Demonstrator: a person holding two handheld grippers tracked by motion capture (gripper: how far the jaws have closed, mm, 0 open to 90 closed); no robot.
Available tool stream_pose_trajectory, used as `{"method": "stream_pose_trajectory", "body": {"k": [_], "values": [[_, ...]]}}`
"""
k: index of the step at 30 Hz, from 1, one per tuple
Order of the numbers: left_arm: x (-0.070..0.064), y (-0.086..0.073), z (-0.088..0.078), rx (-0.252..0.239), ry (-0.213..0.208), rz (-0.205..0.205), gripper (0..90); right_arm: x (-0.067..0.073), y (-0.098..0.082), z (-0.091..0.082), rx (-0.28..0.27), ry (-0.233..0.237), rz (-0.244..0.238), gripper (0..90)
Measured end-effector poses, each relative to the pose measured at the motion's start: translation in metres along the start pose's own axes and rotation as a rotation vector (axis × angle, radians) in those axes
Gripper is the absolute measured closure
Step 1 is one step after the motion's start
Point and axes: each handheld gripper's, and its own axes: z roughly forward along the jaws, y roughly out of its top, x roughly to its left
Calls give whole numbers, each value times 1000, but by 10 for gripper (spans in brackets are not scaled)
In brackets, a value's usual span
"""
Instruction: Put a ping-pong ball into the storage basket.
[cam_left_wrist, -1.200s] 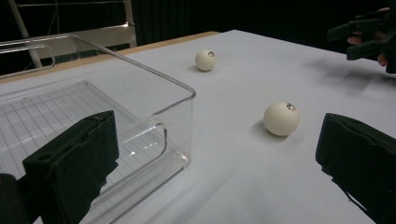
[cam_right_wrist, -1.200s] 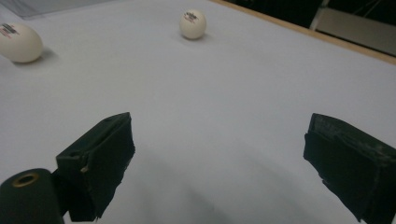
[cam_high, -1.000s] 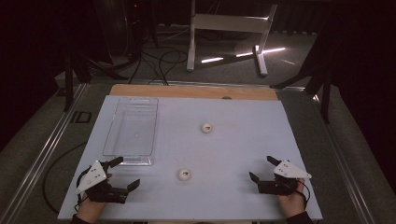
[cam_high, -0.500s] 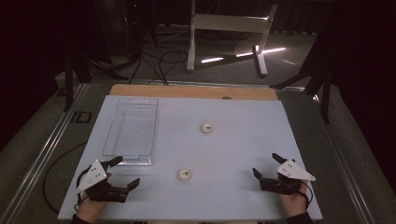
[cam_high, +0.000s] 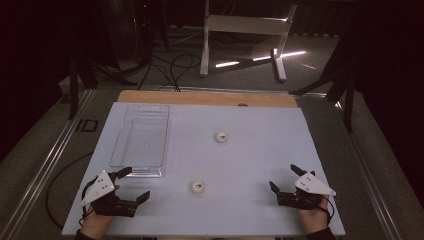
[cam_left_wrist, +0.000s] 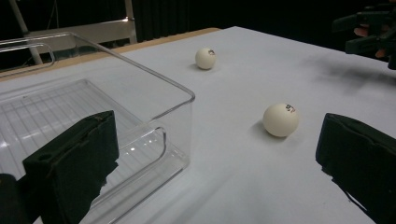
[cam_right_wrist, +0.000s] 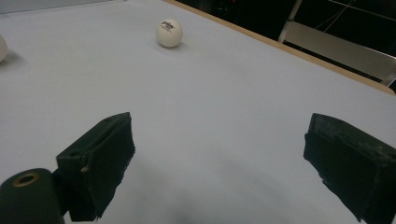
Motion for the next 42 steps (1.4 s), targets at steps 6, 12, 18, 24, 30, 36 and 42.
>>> {"method": "stream_pose_trajectory", "body": {"k": [6, 12, 18, 24, 30, 36, 42], "values": [[-3, 7, 0, 4, -5, 6, 4, -1, -1, 0, 6, 3, 9, 84], [-4, 13, -1, 14, 0, 8, 4, 0, 0, 1, 8, 9, 2, 84], [-5, 24, -3, 23, -4, 18, 4, 0, 0, 1, 5, 9, 2, 84], [-5, 38, -6, 24, 1, 25, 4, 0, 0, 0, 3, 5, -1, 84], [-5, 50, -4, 47, -13, 36, 4, 0, 0, 0, 4, 10, 0, 84], [-6, 59, 0, 60, -31, 45, 4, 0, 0, 0, 5, 14, 1, 84], [-8, 67, 4, 75, -48, 57, 4, -1, 0, 0, 7, 16, 0, 84]]}}
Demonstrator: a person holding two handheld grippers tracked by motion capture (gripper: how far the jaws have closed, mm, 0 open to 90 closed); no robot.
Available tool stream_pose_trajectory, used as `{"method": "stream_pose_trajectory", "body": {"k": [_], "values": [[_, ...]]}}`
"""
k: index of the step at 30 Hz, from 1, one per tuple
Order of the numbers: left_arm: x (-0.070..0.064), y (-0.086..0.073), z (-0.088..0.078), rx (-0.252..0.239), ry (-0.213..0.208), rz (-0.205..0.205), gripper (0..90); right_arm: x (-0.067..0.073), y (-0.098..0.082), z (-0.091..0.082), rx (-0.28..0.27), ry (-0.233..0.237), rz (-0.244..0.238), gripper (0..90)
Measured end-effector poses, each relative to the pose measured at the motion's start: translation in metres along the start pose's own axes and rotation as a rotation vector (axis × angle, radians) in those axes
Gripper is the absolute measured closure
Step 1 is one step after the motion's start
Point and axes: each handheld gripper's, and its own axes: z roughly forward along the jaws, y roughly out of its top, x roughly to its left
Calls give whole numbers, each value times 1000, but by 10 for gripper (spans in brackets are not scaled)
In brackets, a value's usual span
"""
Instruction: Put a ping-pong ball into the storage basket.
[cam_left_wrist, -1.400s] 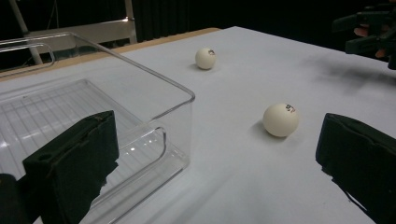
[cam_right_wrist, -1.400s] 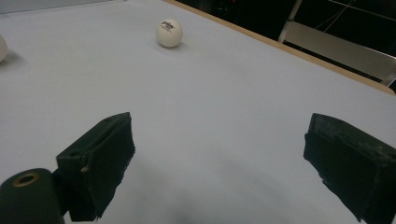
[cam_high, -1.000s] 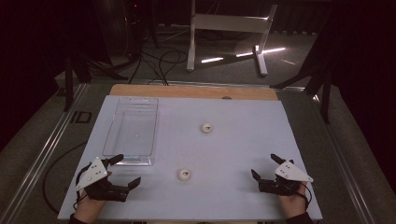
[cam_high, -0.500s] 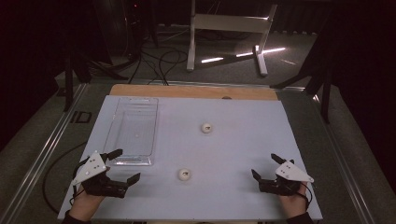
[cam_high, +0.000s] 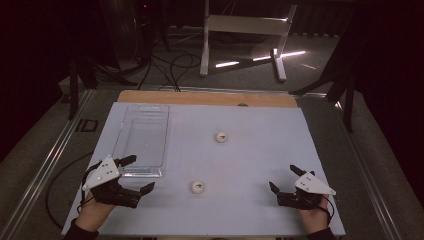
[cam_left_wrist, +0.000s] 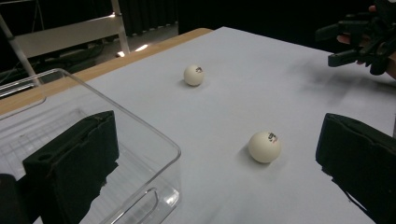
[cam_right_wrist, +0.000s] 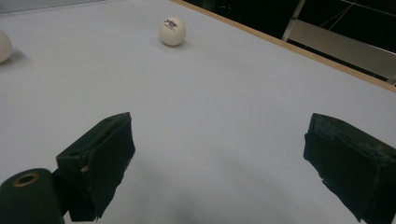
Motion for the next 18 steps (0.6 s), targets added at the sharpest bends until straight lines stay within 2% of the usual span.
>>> {"method": "stream_pose_trajectory", "body": {"k": [13, 18], "values": [[-3, 19, 12, 45, -22, 36, 4, 0, 0, 0, 0, 3, -5, 84], [-5, 25, 18, 46, -35, 45, 4, 0, 0, 0, 3, 6, -3, 84]]}}
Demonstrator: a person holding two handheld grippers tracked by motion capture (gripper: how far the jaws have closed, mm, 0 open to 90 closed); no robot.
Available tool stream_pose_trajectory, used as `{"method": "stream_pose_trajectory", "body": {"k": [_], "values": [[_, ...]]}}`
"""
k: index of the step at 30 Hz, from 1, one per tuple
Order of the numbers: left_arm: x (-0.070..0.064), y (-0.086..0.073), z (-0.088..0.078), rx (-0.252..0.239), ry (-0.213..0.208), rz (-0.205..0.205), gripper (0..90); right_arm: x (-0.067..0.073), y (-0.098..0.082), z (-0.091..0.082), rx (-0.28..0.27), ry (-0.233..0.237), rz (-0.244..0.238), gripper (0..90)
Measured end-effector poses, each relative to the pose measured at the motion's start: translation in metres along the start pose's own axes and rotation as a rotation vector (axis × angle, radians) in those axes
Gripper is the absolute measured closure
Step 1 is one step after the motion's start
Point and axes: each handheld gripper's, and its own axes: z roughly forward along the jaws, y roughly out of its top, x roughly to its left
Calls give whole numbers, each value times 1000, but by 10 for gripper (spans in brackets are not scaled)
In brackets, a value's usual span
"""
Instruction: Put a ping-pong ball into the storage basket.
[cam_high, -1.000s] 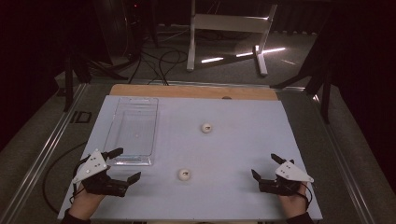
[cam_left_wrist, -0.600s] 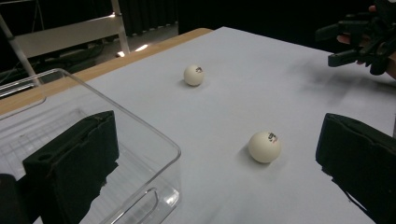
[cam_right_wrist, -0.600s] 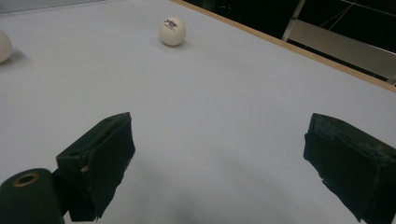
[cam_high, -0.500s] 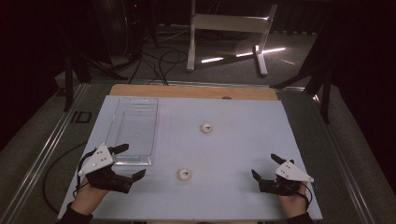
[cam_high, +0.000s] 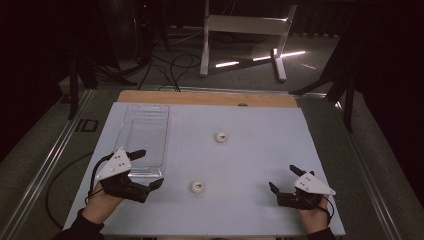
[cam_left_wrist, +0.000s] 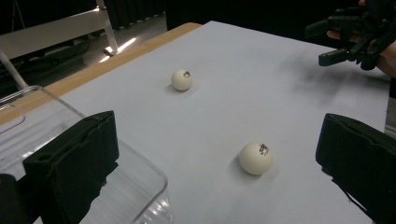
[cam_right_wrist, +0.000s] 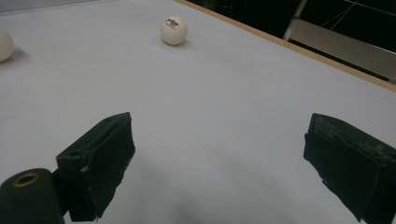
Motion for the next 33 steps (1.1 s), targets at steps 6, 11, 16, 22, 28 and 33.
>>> {"method": "stream_pose_trajectory", "body": {"k": [6, 11, 16, 22, 28, 33], "values": [[-3, 6, 7, 1, -3, 8, 4, 0, 0, 0, 1, 3, 2, 84], [-5, 10, 13, 14, -20, 17, 4, 0, 0, 1, 3, 8, 3, 84], [-8, 16, 19, 24, -39, 26, 4, 0, 0, 1, 4, 10, 2, 84], [-12, 23, 28, 42, -58, 38, 4, 0, 0, 1, 4, 11, 3, 84], [-16, 28, 38, 63, -78, 57, 4, 0, 0, 0, 3, 12, 3, 85], [-19, 30, 46, 83, -95, 57, 4, 0, -1, 1, 3, 13, 4, 85]]}}
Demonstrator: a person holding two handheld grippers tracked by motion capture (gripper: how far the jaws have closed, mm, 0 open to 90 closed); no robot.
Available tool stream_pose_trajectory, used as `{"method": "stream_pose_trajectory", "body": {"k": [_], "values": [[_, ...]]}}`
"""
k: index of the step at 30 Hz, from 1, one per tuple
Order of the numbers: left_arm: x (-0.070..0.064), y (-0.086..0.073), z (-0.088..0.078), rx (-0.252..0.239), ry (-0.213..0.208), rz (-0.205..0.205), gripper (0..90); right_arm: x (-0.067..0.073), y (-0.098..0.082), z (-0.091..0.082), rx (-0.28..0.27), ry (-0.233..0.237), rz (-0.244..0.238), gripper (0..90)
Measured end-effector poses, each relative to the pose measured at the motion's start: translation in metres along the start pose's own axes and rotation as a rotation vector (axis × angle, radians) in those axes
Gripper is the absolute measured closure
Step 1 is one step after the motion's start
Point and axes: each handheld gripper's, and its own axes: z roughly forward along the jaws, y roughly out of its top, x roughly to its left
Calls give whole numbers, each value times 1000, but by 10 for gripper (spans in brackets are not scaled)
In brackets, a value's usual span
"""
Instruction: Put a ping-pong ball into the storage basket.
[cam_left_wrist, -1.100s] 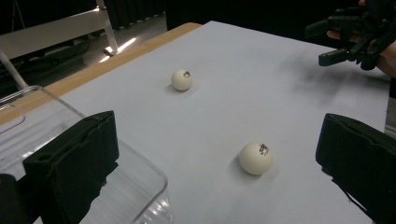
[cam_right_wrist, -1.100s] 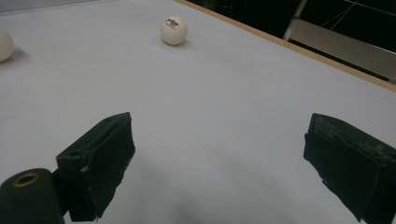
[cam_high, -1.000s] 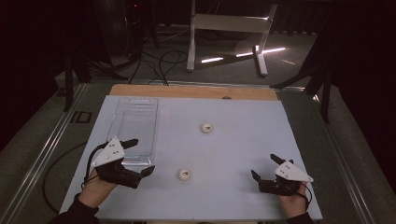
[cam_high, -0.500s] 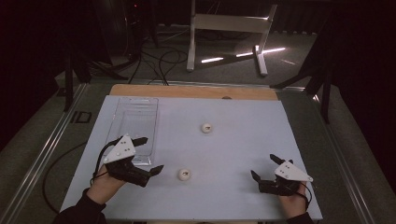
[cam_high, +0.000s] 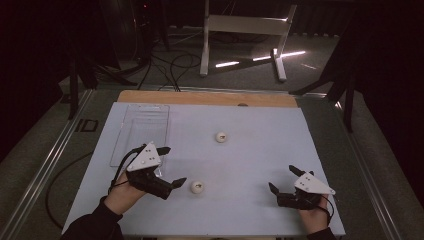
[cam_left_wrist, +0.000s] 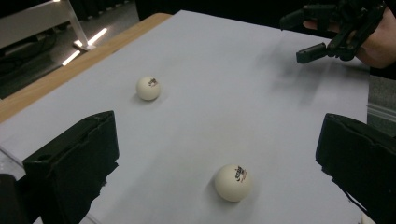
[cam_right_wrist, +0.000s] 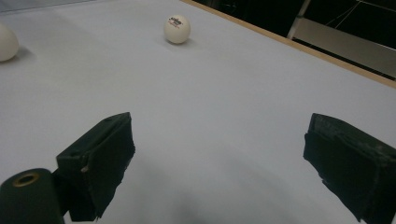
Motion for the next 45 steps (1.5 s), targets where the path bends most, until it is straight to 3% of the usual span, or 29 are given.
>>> {"method": "stream_pose_trajectory", "body": {"k": [7, 12, 23, 45], "values": [[-4, 5, 13, 59, -20, -13, 4, 0, 0, 0, 0, 3, 1, 84], [-8, 7, 24, 115, -18, -4, 4, 0, 0, 0, 0, 4, 1, 84], [-15, 3, 47, 247, -67, 22, 4, 0, 0, 0, 0, 6, 0, 85], [-18, -4, 71, 354, -119, 19, 5, 0, 0, 0, 1, 7, -4, 85]]}}
